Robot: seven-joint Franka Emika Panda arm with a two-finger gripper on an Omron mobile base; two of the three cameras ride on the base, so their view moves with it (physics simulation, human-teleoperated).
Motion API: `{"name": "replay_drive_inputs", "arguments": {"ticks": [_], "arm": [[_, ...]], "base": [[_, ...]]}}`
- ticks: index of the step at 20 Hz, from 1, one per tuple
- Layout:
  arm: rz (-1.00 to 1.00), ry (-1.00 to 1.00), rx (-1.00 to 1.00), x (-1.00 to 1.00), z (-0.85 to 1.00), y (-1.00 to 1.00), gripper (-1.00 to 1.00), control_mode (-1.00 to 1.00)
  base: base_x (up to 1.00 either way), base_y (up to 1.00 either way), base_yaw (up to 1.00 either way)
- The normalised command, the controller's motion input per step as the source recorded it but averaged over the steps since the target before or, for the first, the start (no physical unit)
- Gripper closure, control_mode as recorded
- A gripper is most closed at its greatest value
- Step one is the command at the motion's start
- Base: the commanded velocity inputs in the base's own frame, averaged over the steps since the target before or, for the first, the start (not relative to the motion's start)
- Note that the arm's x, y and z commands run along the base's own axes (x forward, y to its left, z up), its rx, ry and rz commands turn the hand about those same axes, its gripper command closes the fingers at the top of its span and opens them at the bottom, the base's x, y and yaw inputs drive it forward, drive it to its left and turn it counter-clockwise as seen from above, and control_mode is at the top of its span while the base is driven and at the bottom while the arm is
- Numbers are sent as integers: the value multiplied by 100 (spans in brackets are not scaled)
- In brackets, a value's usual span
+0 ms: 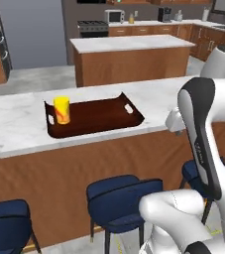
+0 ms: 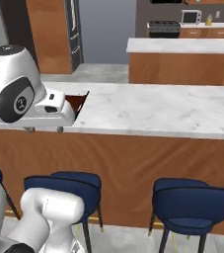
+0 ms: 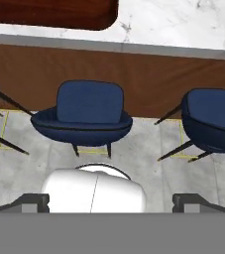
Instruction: There is a tray on the dining counter. Grab the cup, mug, and pitcher and place them on the tray. The pitcher may be placed next to the tray if it cannot fit the tray.
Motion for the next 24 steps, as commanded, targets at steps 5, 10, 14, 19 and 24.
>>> {"name": "replay_drive_inputs", "arguments": {"ticks": [5,10,14,19,24], "arm": [[0,0,0,0,0,0,-100,100],[0,0,0,0,0,0,-100,100],[0,0,0,0,0,0,-100,100],[0,0,0,0,0,0,-100,100],[0,0,0,0,0,0,-100,100]], "base": [[-21,-100,-18],[-5,-100,-6],[0,-100,0],[0,-100,0],[0,-100,0]]}}
